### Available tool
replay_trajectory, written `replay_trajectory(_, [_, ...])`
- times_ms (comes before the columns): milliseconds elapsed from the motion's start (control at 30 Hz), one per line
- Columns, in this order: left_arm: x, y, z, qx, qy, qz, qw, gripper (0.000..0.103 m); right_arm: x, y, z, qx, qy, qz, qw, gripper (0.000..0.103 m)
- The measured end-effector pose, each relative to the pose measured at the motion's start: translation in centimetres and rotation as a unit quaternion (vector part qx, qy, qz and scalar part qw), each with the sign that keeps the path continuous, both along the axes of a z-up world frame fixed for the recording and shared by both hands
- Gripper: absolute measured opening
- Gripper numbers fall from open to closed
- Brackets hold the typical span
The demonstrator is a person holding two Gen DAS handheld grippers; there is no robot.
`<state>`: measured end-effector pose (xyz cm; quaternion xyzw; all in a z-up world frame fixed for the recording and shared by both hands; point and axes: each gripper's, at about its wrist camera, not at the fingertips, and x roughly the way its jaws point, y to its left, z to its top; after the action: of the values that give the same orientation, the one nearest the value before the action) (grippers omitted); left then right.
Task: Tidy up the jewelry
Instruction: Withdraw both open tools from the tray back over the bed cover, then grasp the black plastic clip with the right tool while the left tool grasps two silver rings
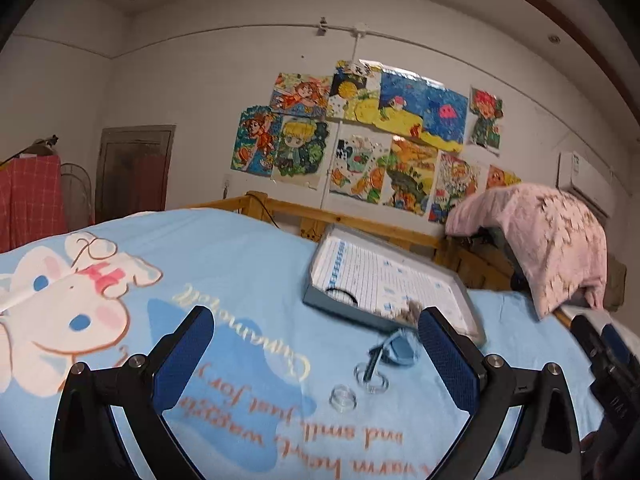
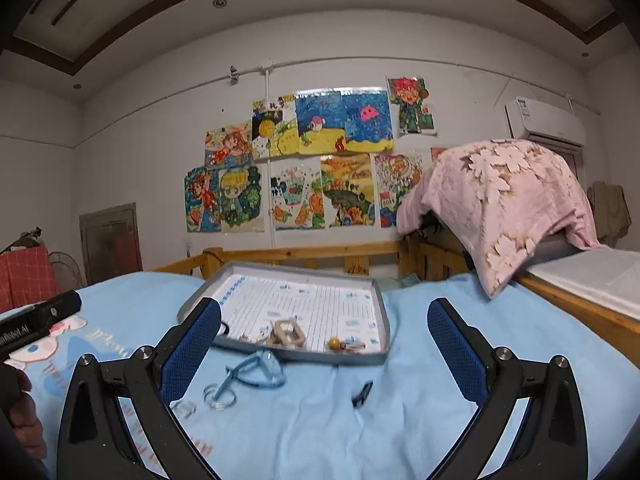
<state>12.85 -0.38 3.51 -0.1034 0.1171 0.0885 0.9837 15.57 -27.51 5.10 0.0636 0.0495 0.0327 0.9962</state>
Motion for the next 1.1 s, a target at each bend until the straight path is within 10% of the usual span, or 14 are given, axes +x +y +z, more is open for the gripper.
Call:
replay_trajectory(433, [-6.2,0.5,-3.0,0.048,-0.016,-0.025,0.9984,0.103,-6.8,0.8,-4.4,-0.032,0.046,0.022,0.998,0.102])
replay_trajectory(1100, [-5.9,-0.1,-7.6,0.086,0.036,0.02,0.9954,0.103,-4.8,0.1,-6.9,0.008,0.088,0.057,0.994,0.101])
